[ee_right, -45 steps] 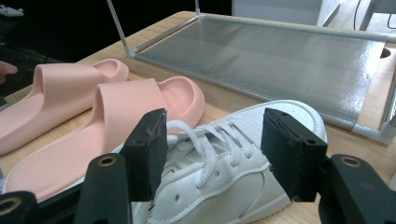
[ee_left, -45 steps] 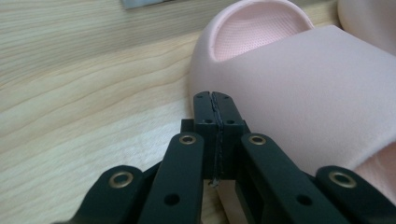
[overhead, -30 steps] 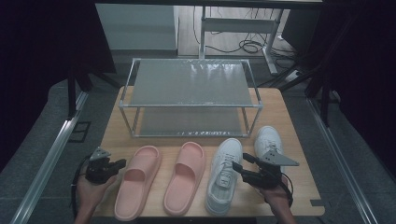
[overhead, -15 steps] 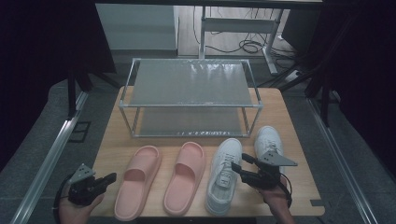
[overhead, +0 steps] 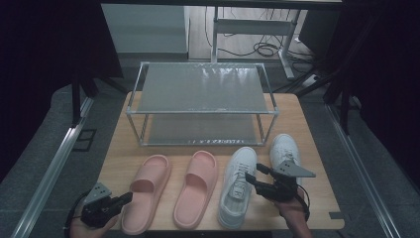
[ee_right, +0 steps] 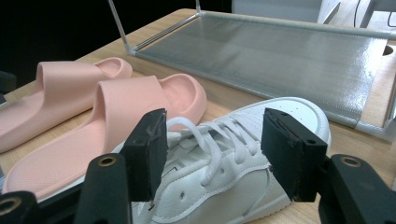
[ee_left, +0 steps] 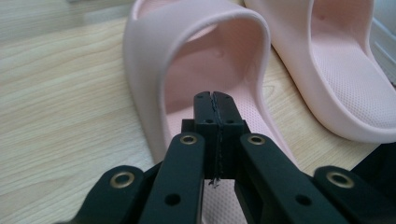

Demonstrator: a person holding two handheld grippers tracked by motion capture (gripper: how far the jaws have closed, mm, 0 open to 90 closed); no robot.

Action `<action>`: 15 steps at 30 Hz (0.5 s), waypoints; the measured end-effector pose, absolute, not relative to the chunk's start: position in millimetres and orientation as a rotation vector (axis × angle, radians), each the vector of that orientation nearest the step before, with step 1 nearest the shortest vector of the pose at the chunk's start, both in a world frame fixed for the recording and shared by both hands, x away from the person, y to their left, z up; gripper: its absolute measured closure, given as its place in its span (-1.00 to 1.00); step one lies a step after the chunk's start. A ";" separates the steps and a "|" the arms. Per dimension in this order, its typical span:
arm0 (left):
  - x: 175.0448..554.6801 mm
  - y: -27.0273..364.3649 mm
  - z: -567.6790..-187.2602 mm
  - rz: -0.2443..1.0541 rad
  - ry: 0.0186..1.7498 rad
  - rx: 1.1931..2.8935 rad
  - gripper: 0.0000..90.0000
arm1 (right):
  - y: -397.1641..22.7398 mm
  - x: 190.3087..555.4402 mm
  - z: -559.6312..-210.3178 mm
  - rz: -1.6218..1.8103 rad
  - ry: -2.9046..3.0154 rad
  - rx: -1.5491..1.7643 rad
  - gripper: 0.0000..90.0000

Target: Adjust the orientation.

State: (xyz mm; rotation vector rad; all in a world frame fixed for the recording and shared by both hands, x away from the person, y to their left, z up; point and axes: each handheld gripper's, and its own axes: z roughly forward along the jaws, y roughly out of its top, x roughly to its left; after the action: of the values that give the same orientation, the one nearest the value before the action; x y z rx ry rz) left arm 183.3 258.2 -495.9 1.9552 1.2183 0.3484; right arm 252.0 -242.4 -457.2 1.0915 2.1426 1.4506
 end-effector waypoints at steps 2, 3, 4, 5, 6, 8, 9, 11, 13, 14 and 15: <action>184.2 256.4 -498.4 0.352 1.221 1.967 1.00 | -242.6 252.2 -456.6 1.453 2.140 1.088 -0.08; 184.7 256.3 -499.5 0.351 1.227 1.968 1.00 | -242.8 252.3 -456.6 1.452 2.139 1.088 -0.07; 185.6 256.7 -500.6 0.351 1.229 1.970 1.00 | -242.9 252.4 -456.7 1.452 2.140 1.089 -0.08; 186.4 257.3 -501.7 0.349 1.234 1.970 1.00 | -242.9 252.4 -456.7 1.450 2.140 1.089 -0.07; 187.0 257.7 -502.3 0.347 1.241 1.969 1.00 | -243.1 252.4 -456.8 1.450 2.141 1.089 -0.08; 189.2 259.4 -504.4 0.345 1.254 1.966 1.00 | -243.5 252.5 -456.9 1.449 2.140 1.090 -0.08; 190.9 260.5 -505.7 0.343 1.260 1.966 1.00 | -243.6 252.5 -456.9 1.449 2.139 1.091 -0.07; 193.8 261.4 -507.9 0.342 1.267 1.964 1.00 | -243.8 252.5 -457.0 1.450 2.140 1.091 -0.07; 197.0 261.8 -509.5 0.343 1.273 1.967 1.00 | -243.6 252.4 -457.0 1.449 2.141 1.091 -0.07; 198.8 262.0 -510.5 0.346 1.274 1.966 1.00 | -243.6 252.4 -457.0 1.449 2.142 1.092 -0.07; 200.0 262.1 -511.1 0.347 1.279 1.967 1.00 | -243.7 252.4 -457.0 1.449 2.142 1.093 -0.07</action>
State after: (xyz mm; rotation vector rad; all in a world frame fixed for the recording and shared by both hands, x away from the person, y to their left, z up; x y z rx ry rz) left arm 200.0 262.1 -511.1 1.9667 1.2791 0.3474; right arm 252.4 -243.7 -457.0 1.0927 2.1421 1.4487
